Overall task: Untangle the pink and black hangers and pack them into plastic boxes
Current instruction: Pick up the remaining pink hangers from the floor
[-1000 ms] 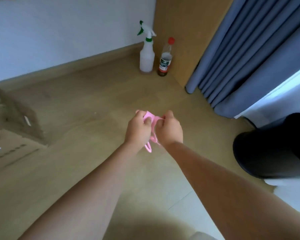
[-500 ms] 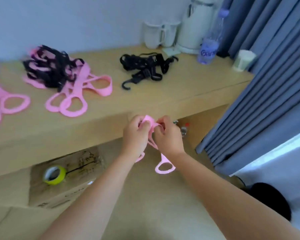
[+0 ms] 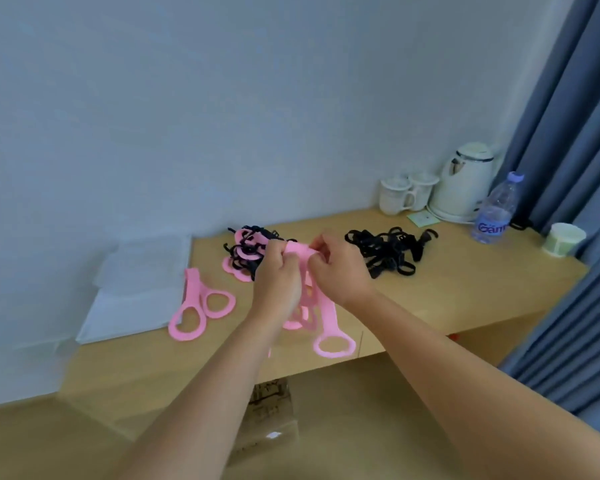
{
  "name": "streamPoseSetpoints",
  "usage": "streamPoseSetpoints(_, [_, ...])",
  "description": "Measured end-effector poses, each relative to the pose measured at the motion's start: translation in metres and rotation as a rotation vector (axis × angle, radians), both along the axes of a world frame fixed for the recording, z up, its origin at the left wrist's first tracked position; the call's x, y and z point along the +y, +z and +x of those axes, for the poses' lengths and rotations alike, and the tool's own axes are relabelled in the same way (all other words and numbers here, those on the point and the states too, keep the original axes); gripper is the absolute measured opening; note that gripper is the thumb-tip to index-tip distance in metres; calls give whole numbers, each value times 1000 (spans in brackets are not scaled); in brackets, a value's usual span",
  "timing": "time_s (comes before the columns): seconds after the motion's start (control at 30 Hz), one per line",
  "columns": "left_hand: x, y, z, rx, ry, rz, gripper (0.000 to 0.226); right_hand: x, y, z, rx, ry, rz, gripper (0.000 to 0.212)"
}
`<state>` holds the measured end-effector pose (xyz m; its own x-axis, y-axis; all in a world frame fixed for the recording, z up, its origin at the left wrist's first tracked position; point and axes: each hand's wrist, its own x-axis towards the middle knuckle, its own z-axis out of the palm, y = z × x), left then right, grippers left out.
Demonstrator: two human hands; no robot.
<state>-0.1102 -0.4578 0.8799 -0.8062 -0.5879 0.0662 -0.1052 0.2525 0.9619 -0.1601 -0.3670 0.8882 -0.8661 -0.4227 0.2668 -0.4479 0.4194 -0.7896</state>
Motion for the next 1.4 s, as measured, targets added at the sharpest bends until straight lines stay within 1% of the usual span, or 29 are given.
streamPoseSetpoints(0.1, [-17, 5, -3, 5, 42, -11, 16, -20, 8, -12, -15, 101, 38, 16])
streamPoseSetpoints(0.23, [-35, 14, -13, 0, 94, 140, 15, -42, 3, -31, -89, 205, -35, 11])
streamPoseSetpoints(0.3, [-44, 16, -18, -13, 126, 206, 42, -53, 0, -41, -146, 266, -77, 10])
streamPoseSetpoints(0.33, [-48, 17, -20, -38, 136, 194, 47, -59, -1, -47, -171, 302, -90, 9])
streamPoseSetpoints(0.4, [-55, 19, -23, -81, 152, 96, 35, -69, -4, -58, -207, 372, -113, 7])
streamPoseSetpoints(0.47, [-62, 19, -29, -85, 191, 11, 21, -80, -9, -71, -217, 429, -124, 14])
streamPoseSetpoints(0.57, [-78, 14, -34, -128, 276, -108, 19, -97, -22, -89, -173, 495, -41, 36])
streamPoseSetpoints(0.63, [-88, 11, -34, -184, 304, -160, 19, -108, -30, -95, -157, 607, 41, 48])
streamPoseSetpoints(0.67, [-93, 9, -33, -199, 307, -179, 19, -114, -34, -98, -170, 673, 67, 51])
streamPoseSetpoints(0.73, [-102, 8, -31, -218, 320, -204, 11, -127, -35, -99, -212, 791, 98, 44])
streamPoseSetpoints(0.77, [-108, 8, -29, -223, 333, -214, 7, -134, -35, -98, -218, 830, 116, 32])
streamPoseSetpoints(0.8, [-115, 7, -28, -224, 350, -217, 8, -141, -35, -97, -217, 846, 134, 19])
streamPoseSetpoints(0.83, [-122, 6, -27, -223, 376, -213, 11, -149, -35, -94, -220, 848, 141, 13])
streamPoseSetpoints(0.9, [-137, 2, -25, -198, 426, -163, 21, -167, -38, -87, -263, 828, 149, 19])
streamPoseSetpoints(0.97, [-153, -4, -26, -175, 462, -108, 35, -186, -46, -80, -349, 816, 169, 21])
streamPoseSetpoints(1.0, [-163, -8, -28, -186, 470, -97, 38, -195, -51, -77, -408, 809, 175, 21])
streamPoseSetpoints(1.07, [-186, -21, -33, -232, 470, -83, 32, -214, -62, -78, -543, 777, 161, 23])
streamPoseSetpoints(1.13, [-209, -37, -41, -263, 466, -51, 23, -234, -74, -83, -607, 726, 177, 21])
streamPoseSetpoints(1.23, [-240, -64, -56, -293, 439, 55, 24, -264, -99, -95, -566, 639, 287, 27])
streamPoseSetpoints(1.3, [-257, -82, -65, -310, 417, 110, 26, -280, -116, -102, -552, 600, 351, 25])
streamPoseSetpoints(1.37, [-271, -99, -75, -342, 395, 99, 27, -294, -132, -108, -551, 559, 391, 24])
streamPoseSetpoints(1.4, [-276, -106, -79, -352, 380, 88, 27, -299, -138, -111, -530, 550, 427, 27])
